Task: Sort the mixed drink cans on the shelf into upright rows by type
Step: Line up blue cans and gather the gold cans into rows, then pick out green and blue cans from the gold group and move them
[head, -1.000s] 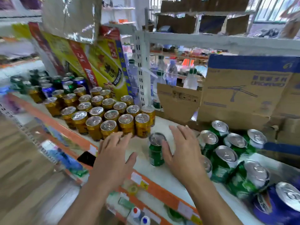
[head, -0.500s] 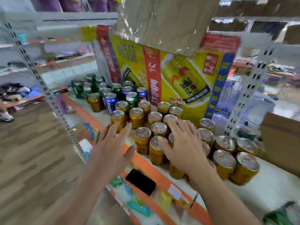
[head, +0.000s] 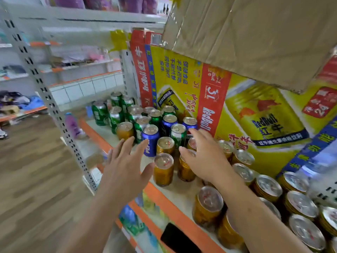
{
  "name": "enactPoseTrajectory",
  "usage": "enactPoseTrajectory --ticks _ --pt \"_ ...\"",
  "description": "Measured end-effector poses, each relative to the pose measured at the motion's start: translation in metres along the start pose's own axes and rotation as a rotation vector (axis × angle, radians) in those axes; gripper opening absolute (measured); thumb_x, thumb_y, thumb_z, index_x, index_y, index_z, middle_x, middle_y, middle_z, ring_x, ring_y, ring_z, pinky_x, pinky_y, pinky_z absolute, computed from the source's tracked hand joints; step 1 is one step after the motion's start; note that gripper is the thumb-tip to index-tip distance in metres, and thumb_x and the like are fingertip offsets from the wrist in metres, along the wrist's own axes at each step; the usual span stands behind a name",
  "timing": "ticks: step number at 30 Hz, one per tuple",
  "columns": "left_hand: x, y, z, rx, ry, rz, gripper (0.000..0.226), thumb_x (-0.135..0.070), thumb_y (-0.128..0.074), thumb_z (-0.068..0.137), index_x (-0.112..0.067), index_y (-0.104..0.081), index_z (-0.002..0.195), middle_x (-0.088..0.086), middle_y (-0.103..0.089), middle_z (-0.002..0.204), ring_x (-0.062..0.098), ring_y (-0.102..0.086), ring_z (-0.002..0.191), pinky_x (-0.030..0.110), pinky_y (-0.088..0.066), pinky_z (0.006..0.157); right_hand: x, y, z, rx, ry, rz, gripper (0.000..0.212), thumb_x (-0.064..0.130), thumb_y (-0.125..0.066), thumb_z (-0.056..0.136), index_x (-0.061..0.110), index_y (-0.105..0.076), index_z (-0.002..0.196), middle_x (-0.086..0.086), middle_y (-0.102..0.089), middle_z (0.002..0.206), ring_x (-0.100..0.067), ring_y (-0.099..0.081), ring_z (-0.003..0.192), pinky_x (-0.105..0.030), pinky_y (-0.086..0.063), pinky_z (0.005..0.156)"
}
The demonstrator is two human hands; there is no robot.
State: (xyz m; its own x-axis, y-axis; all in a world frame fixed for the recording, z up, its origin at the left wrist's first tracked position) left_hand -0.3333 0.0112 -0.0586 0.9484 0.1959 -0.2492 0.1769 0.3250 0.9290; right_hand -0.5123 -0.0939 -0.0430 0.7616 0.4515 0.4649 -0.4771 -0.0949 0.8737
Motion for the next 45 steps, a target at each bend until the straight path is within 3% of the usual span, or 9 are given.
enactPoseTrajectory --ticks 3,7,11,14,16,27,36,40,45 --pt "0.013 -0.004 0.044 0.023 -0.06 0.02 0.064 -0.05 -0.047 0.086 -0.022 -0.042 0.143 0.014 -0.045 0.142 0.037 -0.035 0.136 0.051 -0.034 0.109 0.007 -0.014 0.038 0.041 -0.028 -0.046 0.067 0.051 -0.047 0.094 0.027 -0.022 0.151 0.0 -0.022 0.157 -0.026 -0.024 0.143 -0.046 -0.03 0.114" --pt "0.022 -0.021 0.092 0.101 -0.122 0.016 0.065 -0.047 -0.049 0.093 -0.031 -0.023 0.15 0.004 -0.021 0.156 0.028 -0.016 0.144 0.042 -0.022 0.116 0.008 -0.03 0.078 0.115 -0.09 -0.121 0.068 0.049 -0.047 0.096 0.026 -0.018 0.153 -0.001 -0.016 0.16 -0.027 -0.022 0.144 -0.043 -0.03 0.114" --pt "0.026 -0.04 0.124 0.222 -0.183 0.029 0.068 -0.051 -0.046 0.094 -0.035 -0.014 0.151 0.0 -0.014 0.156 0.027 -0.024 0.14 0.038 -0.035 0.107 0.01 -0.044 0.107 0.159 -0.18 -0.163 0.068 0.048 -0.047 0.096 0.026 -0.018 0.153 -0.005 -0.022 0.158 -0.031 -0.029 0.14 -0.043 -0.034 0.108" --pt "0.027 -0.048 0.139 0.338 -0.22 0.096 0.055 -0.05 -0.048 0.093 -0.033 -0.03 0.142 0.002 -0.019 0.151 0.028 -0.045 0.125 0.033 -0.045 0.082 0.011 -0.053 0.119 0.16 -0.236 -0.208 0.067 0.046 -0.051 0.095 0.022 -0.022 0.151 -0.008 -0.028 0.154 -0.032 -0.036 0.136 -0.041 -0.038 0.105" --pt "0.028 -0.05 0.149 0.372 -0.238 0.092 0.05 -0.05 -0.05 0.093 -0.03 -0.033 0.135 0.002 -0.029 0.14 0.028 -0.054 0.112 0.029 -0.039 0.069 0.011 -0.058 0.125 0.145 -0.271 -0.233 0.067 0.045 -0.054 0.094 0.021 -0.025 0.149 -0.009 -0.028 0.152 -0.032 -0.04 0.132 -0.04 -0.039 0.103" --pt "0.042 -0.055 0.166 0.349 -0.481 0.024 0.062 -0.048 -0.064 0.084 -0.029 -0.025 0.127 -0.003 -0.049 0.124 0.025 -0.058 0.103 0.036 -0.044 0.072 0.017 -0.072 0.131 0.04 -0.563 -0.227 0.067 0.052 -0.069 0.082 0.025 -0.038 0.135 -0.003 -0.045 0.138 -0.028 -0.054 0.118 -0.039 -0.049 0.088" --pt "0.061 -0.021 0.195 0.292 -0.617 -0.453 0.064 -0.049 -0.075 0.069 -0.044 -0.039 0.123 -0.019 -0.052 0.114 0.011 -0.042 0.11 0.028 -0.04 0.088 0.041 -0.029 0.11 -0.393 -0.659 -0.153 0.059 0.053 -0.071 0.076 0.03 -0.051 0.126 0.001 -0.059 0.118 -0.023 -0.057 0.105 -0.035 -0.049 0.081" --pt "0.059 -0.009 0.205 0.248 -0.645 -0.809 0.063 -0.038 -0.083 0.064 -0.047 -0.046 0.114 -0.026 -0.053 0.114 -0.003 -0.05 0.104 0.007 -0.039 0.081 0.063 -0.02 0.088 -0.631 -0.607 -0.1 0.056 0.048 -0.07 0.078 0.028 -0.051 0.127 0.002 -0.058 0.117 -0.02 -0.055 0.103 -0.034 -0.047 0.082" --pt "0.05 -0.005 0.196 0.28 -0.606 -1.164 0.065 -0.041 -0.079 0.059 -0.042 -0.051 0.117 -0.026 -0.059 0.112 0.0 -0.058 0.106 0.018 -0.051 0.082 0.078 -0.022 0.056 -0.859 -0.572 0.047 0.055 0.043 -0.068 0.082 0.024 -0.049 0.13 0.004 -0.056 0.116 -0.016 -0.054 0.103 -0.033 -0.045 0.083"
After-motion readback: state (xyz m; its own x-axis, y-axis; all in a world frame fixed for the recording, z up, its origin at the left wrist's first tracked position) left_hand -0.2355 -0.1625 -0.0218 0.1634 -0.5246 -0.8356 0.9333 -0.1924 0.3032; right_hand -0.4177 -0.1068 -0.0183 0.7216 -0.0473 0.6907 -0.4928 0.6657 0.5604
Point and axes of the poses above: each hand's wrist, its own z-axis towards the middle knuckle, its own y-axis out of the back of the hand, x = y × z, the point moved 4 cm from there along z, towards the middle knuckle
